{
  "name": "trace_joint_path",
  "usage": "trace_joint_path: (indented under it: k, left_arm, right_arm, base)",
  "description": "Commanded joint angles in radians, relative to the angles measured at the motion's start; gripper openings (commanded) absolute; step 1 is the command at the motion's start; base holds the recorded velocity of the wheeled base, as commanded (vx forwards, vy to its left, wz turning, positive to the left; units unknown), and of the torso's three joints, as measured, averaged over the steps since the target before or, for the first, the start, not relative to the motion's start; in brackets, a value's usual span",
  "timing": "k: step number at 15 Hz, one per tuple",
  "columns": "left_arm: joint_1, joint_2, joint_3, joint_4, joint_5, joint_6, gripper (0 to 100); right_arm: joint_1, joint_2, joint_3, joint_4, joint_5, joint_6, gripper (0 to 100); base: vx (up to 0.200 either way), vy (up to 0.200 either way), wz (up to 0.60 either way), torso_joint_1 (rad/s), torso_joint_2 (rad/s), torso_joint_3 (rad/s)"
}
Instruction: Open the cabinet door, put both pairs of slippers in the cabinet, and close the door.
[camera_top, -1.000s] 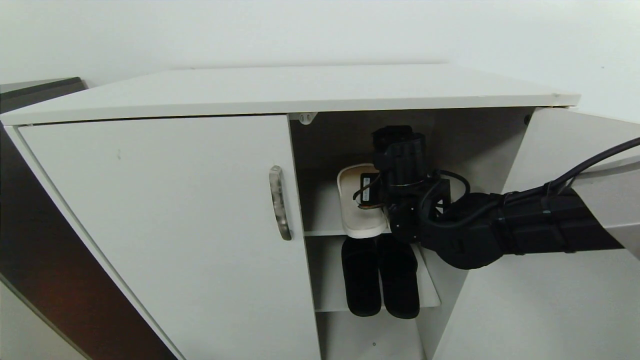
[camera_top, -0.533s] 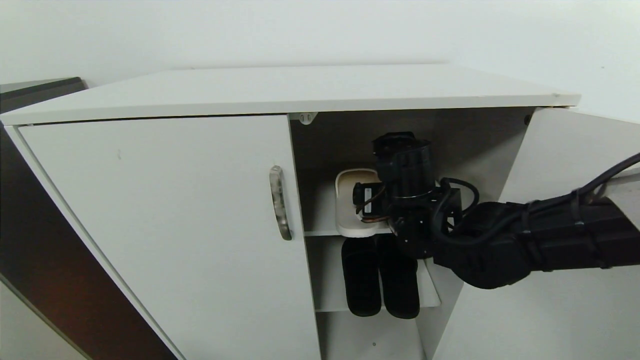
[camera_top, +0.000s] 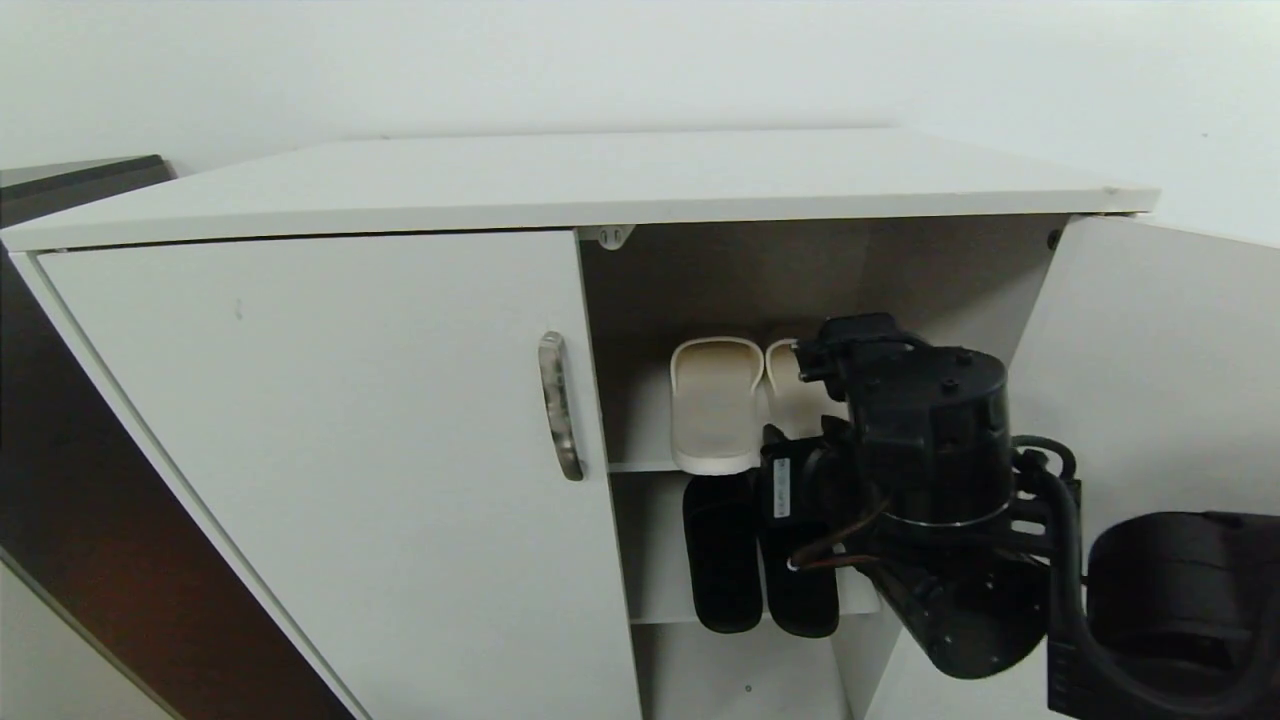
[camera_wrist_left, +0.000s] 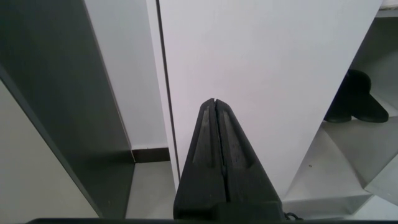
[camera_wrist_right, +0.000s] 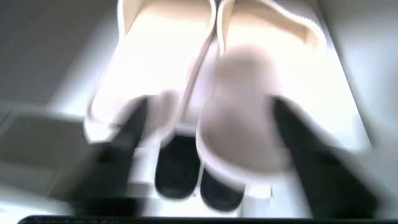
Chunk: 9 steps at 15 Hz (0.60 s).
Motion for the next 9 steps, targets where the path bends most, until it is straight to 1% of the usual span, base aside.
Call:
trace_joint_path:
  k: [1, 4, 9]
  left_arm:
    - [0.0, 0.001, 0.0, 0.0, -0.001, 0.001, 0]
    - [0.0, 0.001, 0.0, 0.0, -0.001, 0.001, 0]
    - [0.0, 0.001, 0.0, 0.0, 0.0, -0.001, 0]
  right_arm:
    - [0.025, -0.059, 0.102, -0.05, 0.005, 0.0, 0]
    - [0.044, -0.05, 0.124, -0.079, 0.005, -0.004, 0]
    - [0.044, -0.021, 0.125, -0.098, 0.0, -0.001, 0]
  base:
    - [0.0, 0.0, 0.0, 0.0, 0.0, 0.0]
    - [0.0, 0.0, 0.0, 0.0, 0.0, 0.0]
    - [0.0, 0.0, 0.0, 0.0, 0.0, 0.0]
